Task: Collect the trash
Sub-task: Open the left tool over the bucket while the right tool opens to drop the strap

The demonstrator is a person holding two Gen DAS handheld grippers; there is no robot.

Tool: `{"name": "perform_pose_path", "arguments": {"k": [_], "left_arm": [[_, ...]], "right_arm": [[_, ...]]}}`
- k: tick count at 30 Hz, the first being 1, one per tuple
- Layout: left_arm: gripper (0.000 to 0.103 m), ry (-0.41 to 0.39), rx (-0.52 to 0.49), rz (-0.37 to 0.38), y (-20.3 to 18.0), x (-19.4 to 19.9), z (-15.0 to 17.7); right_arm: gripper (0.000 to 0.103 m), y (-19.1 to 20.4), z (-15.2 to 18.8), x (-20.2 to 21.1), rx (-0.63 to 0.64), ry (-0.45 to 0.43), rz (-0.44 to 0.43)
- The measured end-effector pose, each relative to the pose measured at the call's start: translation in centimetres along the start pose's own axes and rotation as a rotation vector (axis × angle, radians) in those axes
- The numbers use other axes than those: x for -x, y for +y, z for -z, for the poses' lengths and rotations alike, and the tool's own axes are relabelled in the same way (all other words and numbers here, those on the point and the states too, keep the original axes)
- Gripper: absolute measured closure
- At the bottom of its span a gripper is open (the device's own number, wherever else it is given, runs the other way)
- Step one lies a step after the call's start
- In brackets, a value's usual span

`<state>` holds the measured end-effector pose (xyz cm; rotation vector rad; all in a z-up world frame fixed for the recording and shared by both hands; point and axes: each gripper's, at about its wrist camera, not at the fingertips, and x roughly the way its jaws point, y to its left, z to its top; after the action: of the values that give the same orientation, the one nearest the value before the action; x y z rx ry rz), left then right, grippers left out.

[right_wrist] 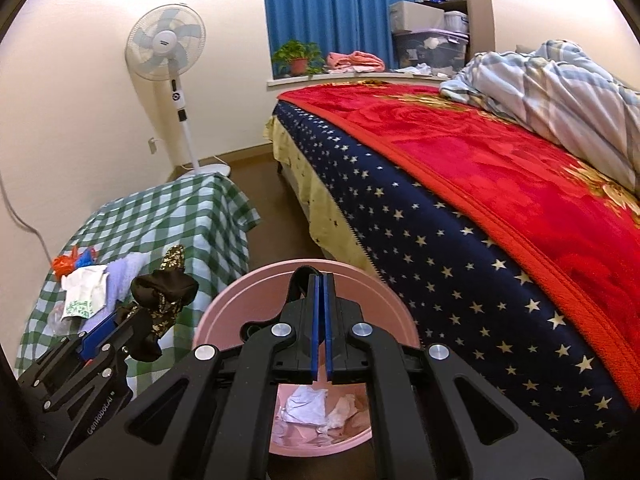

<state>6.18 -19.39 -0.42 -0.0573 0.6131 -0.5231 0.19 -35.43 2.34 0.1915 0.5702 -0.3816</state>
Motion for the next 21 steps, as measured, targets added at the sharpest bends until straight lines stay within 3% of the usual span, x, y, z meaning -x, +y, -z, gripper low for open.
{"name": "perform_pose_path", "arguments": {"k": [7,21], "left_arm": [[0.072,0.009,0.012,0.010,-0.1,-0.7,0.2],[0.072,-0.007,0.017,-0.018,0.9,0.8,0.1]], "right_arm": [[0.080,-0.5,0.1,-0.5,-0.022,0.007,0.027],[0.080,0.2,0.1,0.3,-0.013,-0.012,-0.012]]}}
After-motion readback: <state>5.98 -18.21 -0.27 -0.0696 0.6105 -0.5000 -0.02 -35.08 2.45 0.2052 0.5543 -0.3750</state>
